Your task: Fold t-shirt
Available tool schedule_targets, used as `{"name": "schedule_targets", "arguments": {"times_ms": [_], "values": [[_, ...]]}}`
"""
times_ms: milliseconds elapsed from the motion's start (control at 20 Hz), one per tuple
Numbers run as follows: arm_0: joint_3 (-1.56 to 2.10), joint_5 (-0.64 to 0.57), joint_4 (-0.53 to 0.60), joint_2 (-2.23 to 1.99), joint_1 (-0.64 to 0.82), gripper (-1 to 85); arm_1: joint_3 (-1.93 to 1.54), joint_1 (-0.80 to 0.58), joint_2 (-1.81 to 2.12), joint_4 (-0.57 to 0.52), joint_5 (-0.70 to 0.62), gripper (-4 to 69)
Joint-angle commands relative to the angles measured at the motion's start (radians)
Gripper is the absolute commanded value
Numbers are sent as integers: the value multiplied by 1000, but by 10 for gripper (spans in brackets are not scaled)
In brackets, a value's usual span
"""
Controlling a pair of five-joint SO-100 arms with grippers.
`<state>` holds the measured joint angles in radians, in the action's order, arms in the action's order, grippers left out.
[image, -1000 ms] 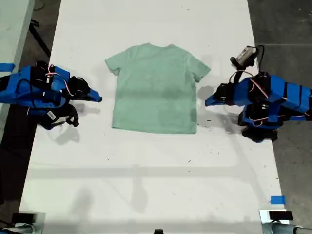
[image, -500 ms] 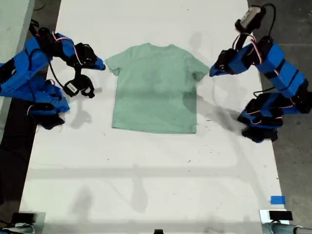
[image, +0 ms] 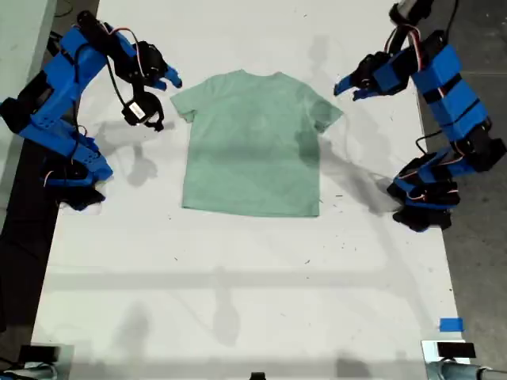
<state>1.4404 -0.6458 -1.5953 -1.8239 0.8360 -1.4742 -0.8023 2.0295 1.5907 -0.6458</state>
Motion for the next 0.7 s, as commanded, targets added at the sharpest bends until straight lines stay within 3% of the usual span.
{"name": "schedule_targets", "arguments": {"times_ms": [0, 350, 650], "values": [[-58, -54, 14, 2, 26, 292, 43, -41, -14, 12, -57, 337], [63, -121, 193, 103, 112, 321, -63, -186, -80, -98, -225, 367], [71, -132, 293, 287, 146, 323, -216, -255, -179, -311, -311, 370]]}}
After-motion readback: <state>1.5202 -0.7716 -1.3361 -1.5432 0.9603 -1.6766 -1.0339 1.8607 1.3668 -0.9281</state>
